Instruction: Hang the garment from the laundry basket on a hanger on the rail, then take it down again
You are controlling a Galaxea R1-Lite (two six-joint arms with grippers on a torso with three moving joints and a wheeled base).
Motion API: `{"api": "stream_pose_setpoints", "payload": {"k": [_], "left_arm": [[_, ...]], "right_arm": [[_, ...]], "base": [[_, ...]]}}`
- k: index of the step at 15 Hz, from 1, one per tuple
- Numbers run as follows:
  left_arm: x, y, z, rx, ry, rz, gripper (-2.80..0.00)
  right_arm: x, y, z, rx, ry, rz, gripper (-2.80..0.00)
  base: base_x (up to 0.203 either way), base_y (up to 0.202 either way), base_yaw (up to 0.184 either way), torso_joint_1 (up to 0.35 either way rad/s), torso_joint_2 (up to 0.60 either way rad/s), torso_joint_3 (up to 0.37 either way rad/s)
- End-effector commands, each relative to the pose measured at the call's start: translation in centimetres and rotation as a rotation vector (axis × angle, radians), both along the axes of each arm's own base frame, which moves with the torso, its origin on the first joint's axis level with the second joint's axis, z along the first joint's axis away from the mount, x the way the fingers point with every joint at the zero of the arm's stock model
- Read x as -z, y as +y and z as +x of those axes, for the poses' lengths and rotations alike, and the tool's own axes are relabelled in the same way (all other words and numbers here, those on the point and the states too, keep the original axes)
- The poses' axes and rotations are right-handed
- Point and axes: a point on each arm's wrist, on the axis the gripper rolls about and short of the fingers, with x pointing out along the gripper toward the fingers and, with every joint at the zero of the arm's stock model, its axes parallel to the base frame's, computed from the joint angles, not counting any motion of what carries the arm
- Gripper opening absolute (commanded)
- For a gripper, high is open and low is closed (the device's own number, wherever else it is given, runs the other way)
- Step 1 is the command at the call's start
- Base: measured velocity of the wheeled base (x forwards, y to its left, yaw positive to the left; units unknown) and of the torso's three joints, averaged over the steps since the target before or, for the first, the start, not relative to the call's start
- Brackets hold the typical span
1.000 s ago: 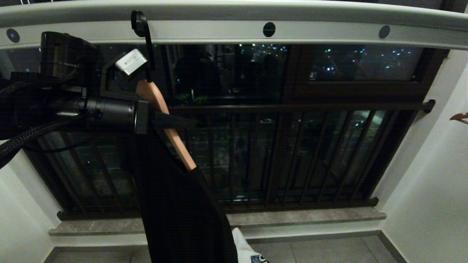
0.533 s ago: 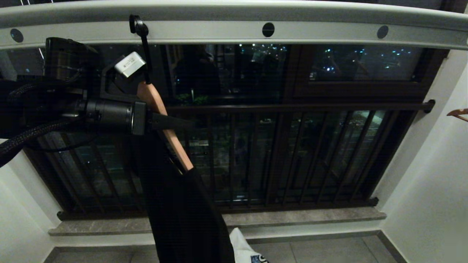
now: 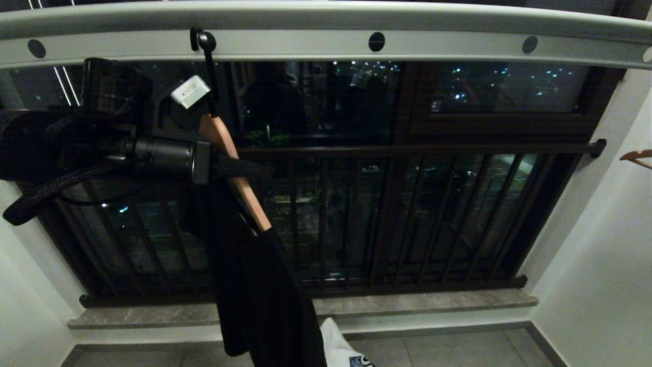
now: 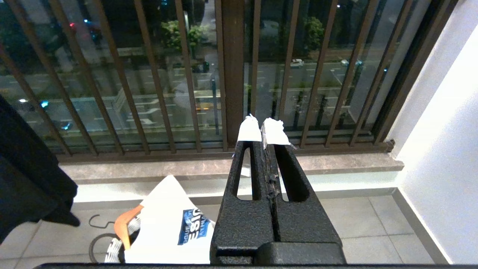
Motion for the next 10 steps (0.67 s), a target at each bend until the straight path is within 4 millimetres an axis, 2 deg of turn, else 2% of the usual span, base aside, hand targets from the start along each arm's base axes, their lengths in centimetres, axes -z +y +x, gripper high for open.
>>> {"api": "stream_pose_setpoints", "payload": {"k": [1,10], "left_arm": [[0.2,-0.14,0.59,0.012,0.004,-0.004,-2.8],[0.47,-0.08,0.56,0.077,-0.141,0.033,-2.8]], "right_arm": [[0.0,0.0,0.0,0.0,0.0,0.0,-2.8],[0.0,0.0,0.0,0.0,0.0,0.0,-2.8]], "base": [[0.0,0.0,0.0,0.0,0.0,0.0],[0.0,0.0,0.0,0.0,0.0,0.0]]}}
